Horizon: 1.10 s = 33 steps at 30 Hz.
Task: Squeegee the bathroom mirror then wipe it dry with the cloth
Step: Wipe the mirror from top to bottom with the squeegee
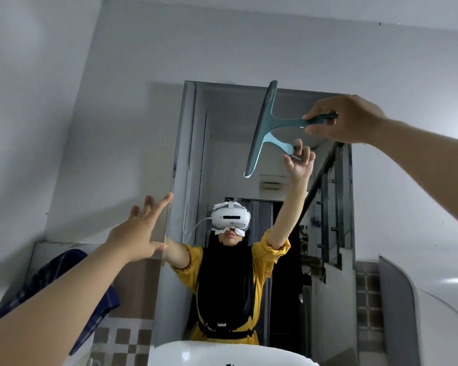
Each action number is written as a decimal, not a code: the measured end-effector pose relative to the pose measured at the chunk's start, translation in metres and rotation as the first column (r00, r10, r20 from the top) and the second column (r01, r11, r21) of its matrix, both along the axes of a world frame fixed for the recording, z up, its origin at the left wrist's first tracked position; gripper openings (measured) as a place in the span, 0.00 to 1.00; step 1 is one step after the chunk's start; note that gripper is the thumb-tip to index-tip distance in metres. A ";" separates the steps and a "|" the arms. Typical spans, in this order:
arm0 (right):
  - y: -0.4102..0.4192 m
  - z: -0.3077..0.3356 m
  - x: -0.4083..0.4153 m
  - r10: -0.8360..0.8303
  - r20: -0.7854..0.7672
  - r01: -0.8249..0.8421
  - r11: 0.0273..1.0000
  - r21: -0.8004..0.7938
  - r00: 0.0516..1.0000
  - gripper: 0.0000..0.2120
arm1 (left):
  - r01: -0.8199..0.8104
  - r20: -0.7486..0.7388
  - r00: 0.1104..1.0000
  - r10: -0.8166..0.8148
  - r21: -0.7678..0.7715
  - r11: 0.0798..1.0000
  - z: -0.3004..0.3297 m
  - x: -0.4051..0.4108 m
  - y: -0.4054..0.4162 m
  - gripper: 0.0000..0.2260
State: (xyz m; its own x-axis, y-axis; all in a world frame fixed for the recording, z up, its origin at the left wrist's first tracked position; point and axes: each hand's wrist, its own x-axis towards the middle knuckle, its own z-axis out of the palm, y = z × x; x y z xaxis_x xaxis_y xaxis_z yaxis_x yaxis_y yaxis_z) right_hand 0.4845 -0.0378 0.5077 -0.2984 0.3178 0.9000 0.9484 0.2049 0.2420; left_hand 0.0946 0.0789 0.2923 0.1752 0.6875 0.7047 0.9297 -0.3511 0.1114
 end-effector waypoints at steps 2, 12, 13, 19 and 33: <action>-0.005 -0.003 0.015 -0.007 -0.034 0.007 1.000 0.005 0.999 0.11 | -0.008 0.001 1.000 0.008 -0.008 1.000 0.000 0.001 0.000 0.54; -0.027 -0.026 0.069 -0.028 -0.178 0.032 0.999 0.020 0.984 0.07 | -0.049 0.007 0.999 0.049 -0.015 0.999 0.001 0.004 0.003 0.55; -0.029 -0.027 0.071 -0.033 -0.185 0.037 0.999 0.019 0.982 0.07 | -0.054 0.013 0.998 0.054 -0.022 0.998 0.000 0.004 0.003 0.55; -0.032 -0.038 0.079 -0.048 -0.234 0.054 0.998 0.021 0.971 0.08 | -0.068 0.019 0.997 0.069 -0.026 0.997 -0.001 0.004 0.007 0.54; -0.010 -0.106 0.029 0.058 -0.530 -0.078 0.997 -0.015 0.846 0.10 | -0.052 0.041 0.998 0.053 -0.021 0.998 0.001 0.001 0.012 0.57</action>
